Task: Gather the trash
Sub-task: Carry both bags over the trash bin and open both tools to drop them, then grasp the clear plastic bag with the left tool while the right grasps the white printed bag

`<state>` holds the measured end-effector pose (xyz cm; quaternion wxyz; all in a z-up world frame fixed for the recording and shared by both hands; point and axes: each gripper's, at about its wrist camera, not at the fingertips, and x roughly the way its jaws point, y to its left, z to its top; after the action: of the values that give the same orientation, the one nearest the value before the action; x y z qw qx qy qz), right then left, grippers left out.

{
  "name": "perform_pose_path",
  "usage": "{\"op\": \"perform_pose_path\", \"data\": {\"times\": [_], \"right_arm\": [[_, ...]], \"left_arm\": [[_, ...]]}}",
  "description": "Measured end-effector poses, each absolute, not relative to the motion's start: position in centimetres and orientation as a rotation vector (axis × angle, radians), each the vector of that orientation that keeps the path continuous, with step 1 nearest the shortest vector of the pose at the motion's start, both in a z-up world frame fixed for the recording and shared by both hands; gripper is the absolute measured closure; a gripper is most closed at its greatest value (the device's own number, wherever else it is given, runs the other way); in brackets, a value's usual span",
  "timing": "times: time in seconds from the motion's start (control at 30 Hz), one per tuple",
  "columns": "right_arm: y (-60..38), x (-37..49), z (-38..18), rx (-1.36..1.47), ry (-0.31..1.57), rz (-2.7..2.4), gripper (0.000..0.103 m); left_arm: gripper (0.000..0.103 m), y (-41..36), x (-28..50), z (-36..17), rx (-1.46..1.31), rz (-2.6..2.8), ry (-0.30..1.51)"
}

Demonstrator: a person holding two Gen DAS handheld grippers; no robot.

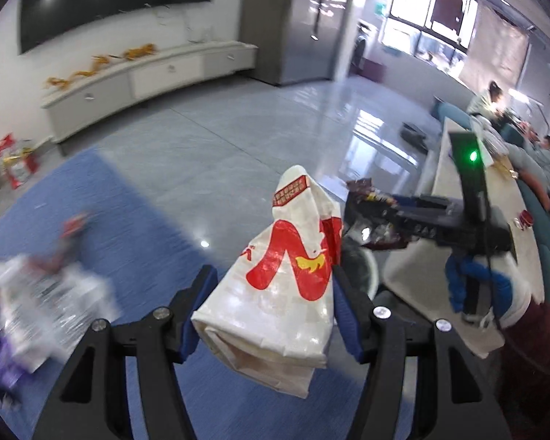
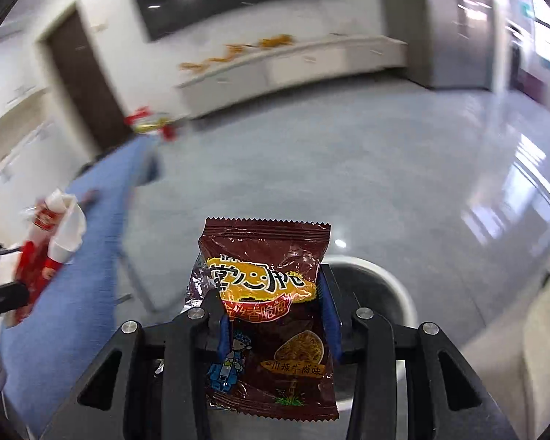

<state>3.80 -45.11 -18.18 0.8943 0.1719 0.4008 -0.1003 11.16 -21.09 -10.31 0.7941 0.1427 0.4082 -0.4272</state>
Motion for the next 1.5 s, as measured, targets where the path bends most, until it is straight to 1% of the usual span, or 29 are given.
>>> {"op": "perform_pose_path", "data": {"times": [0.07,0.13,0.2,0.33,0.37,0.4,0.43,0.47,0.6,0.73,0.87,0.97,1.13,1.37,1.5], "right_arm": [[-46.9,3.8,-19.6,0.377,0.857,-0.261,0.061],[-48.2,4.0,-20.7,0.387,0.879,-0.300,0.057],[-49.4,4.2,-21.9,0.398,0.899,-0.327,0.056],[-50.8,4.9,-23.4,0.403,0.927,-0.361,0.054],[-51.1,4.9,-23.7,0.400,0.932,-0.369,0.053],[-51.3,5.0,-24.0,0.400,0.936,-0.378,0.048],[-51.5,5.0,-24.2,0.402,0.939,-0.386,0.043],[-51.6,5.0,-24.3,0.402,0.940,-0.393,0.041],[-52.0,4.4,-24.5,0.394,0.947,-0.407,0.040],[-51.6,4.0,-24.1,0.378,0.942,-0.409,0.038],[-50.9,3.4,-22.4,0.366,0.911,-0.406,0.038],[-50.3,2.6,-20.6,0.342,0.877,-0.397,0.038],[-48.0,1.5,-15.8,0.285,0.801,-0.364,0.038],[-43.8,0.4,-9.2,0.220,0.682,-0.284,0.038],[-40.6,0.3,-6.0,0.180,0.618,-0.222,0.038]], "left_arm": [[0.043,-24.6,11.9,-11.2,0.315,-0.938,0.901],[0.042,-26.9,12.8,-12.4,0.304,-0.944,0.932],[0.042,-29.1,13.6,-13.7,0.275,-0.954,0.978],[0.042,-31.9,15.0,-16.0,0.227,-0.966,1.053],[0.042,-32.4,15.3,-16.6,0.213,-0.965,1.071],[0.042,-33.0,15.3,-16.9,0.204,-0.967,1.082],[0.041,-33.3,15.7,-17.4,0.183,-0.974,1.101],[0.041,-33.6,16.1,-17.8,0.158,-0.981,1.125],[0.041,-33.5,16.0,-18.6,0.094,-0.992,1.157],[0.041,-32.0,15.1,-17.3,0.113,-0.974,1.099],[0.041,-29.6,14.0,-14.3,0.120,-0.941,0.996],[0.041,-27.2,12.5,-11.7,0.108,-0.913,0.885],[0.041,-24.0,10.0,-8.1,0.171,-0.870,0.779],[0.041,-17.4,7.4,-4.5,0.174,-0.773,0.658],[0.041,-12.9,6.8,-3.4,0.156,-0.696,0.633]]}}
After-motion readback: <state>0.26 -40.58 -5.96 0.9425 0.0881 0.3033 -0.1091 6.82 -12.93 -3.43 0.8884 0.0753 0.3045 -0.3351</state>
